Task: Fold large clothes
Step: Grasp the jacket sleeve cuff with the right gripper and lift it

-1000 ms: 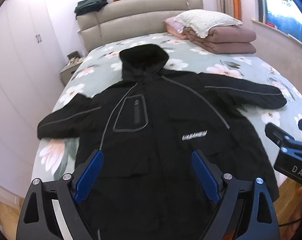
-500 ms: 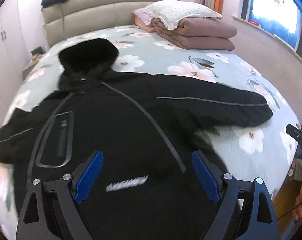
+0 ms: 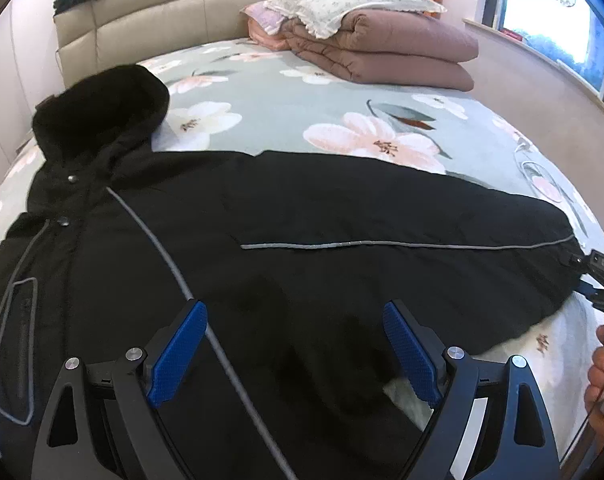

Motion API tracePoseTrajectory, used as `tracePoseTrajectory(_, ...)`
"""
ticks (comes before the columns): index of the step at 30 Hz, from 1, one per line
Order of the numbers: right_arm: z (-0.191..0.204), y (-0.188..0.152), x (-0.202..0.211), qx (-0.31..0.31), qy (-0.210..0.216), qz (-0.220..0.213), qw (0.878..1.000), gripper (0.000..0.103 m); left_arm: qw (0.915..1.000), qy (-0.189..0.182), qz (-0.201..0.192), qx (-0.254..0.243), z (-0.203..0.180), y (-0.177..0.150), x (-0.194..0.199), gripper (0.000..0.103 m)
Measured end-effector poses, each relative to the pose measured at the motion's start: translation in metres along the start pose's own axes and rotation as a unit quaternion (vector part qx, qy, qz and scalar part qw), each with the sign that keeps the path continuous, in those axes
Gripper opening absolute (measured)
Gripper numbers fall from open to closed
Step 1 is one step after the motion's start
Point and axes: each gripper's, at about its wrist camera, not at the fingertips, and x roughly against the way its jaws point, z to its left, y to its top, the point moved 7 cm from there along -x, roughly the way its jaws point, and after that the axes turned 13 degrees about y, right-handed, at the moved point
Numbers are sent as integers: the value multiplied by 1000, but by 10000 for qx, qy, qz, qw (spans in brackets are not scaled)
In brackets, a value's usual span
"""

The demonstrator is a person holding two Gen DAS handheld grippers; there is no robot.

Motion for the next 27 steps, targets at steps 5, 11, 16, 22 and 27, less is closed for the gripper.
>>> tracePoseTrajectory(5,15,27,-10,392,217,-306,9985,27,9999,-129,53,23,-8,-2,-17,90)
tracePoseTrajectory(11,46,25,37,985,487,-863,9902,18,9995,-251,161,-141,-21,-4,-36,90)
tracePoseTrajectory(16,11,9,-7,740,-217,-85,9970,18,9982,-232,490,-254,-26,-7,-58,92)
tracePoseTrajectory(22,59,18,18,1341,-234,-138,9906,17,9976,-671,155,-41,14,-4,-13,90)
tracePoseTrajectory(27,167,1,63,2320,-6,-402,9719,17,9969,-708,-171,307,80,-2,37,90)
